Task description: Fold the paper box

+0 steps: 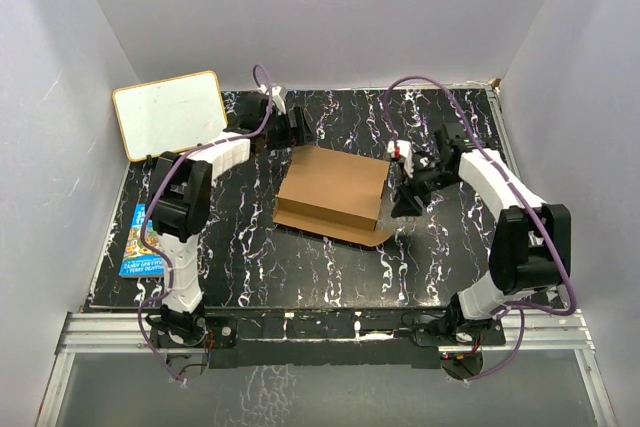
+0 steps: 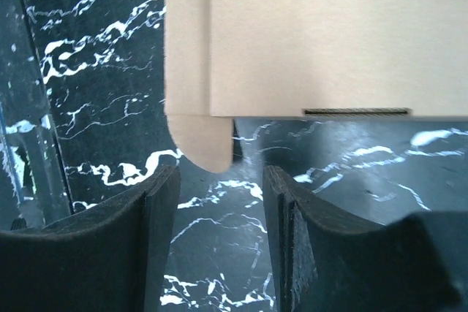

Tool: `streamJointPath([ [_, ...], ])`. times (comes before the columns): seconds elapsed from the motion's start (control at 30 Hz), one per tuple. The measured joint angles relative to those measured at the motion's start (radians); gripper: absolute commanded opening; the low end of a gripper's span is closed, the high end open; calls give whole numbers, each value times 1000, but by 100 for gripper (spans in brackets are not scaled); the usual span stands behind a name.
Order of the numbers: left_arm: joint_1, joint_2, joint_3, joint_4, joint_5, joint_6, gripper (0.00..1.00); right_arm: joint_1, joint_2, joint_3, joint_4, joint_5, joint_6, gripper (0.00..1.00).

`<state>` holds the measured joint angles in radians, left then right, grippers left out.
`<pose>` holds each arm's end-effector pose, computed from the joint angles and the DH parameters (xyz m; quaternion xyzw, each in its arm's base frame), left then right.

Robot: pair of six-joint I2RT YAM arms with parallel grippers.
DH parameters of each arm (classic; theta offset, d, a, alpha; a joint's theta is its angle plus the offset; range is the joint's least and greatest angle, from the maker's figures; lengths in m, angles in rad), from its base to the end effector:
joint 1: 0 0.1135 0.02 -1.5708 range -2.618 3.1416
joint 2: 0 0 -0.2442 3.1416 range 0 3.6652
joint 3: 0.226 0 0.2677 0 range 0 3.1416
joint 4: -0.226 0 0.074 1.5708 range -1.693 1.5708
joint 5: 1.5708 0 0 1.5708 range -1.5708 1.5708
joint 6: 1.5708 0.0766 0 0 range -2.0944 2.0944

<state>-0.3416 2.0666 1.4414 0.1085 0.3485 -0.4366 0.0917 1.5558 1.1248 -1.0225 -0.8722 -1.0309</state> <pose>0.4715 -0.1954 0.1521 0.0467 0.8544 -0.3266 0.4015 0.2863 0.0852 0.1808 -0.5026 0.7528 0.3520 0.2382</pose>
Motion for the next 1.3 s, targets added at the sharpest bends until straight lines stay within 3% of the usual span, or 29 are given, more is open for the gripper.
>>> streamJointPath([
  [0.1,11,-35,23,-37,-65,11,85,-61,-8,29,19,-43,26,54],
  [0.2,21,-146,-28,-70,-101,13,78,-105,-9,36,139,-82,167,54],
  [0.4,27,-549,-290,-35,-42,-58,64,-121,19,27,534,-84,583,55],
  [0.57,-30,-768,-525,20,33,-190,64,-127,204,133,668,-98,812,58],
  [0.87,-137,-786,-824,116,68,-423,67,-130,459,292,654,-94,888,59],
  [1.1,-138,-668,-827,242,71,-486,67,-132,494,319,618,-109,882,57],
  [1.3,-138,-538,-757,240,59,-475,66,-132,494,299,618,-130,875,55],
])
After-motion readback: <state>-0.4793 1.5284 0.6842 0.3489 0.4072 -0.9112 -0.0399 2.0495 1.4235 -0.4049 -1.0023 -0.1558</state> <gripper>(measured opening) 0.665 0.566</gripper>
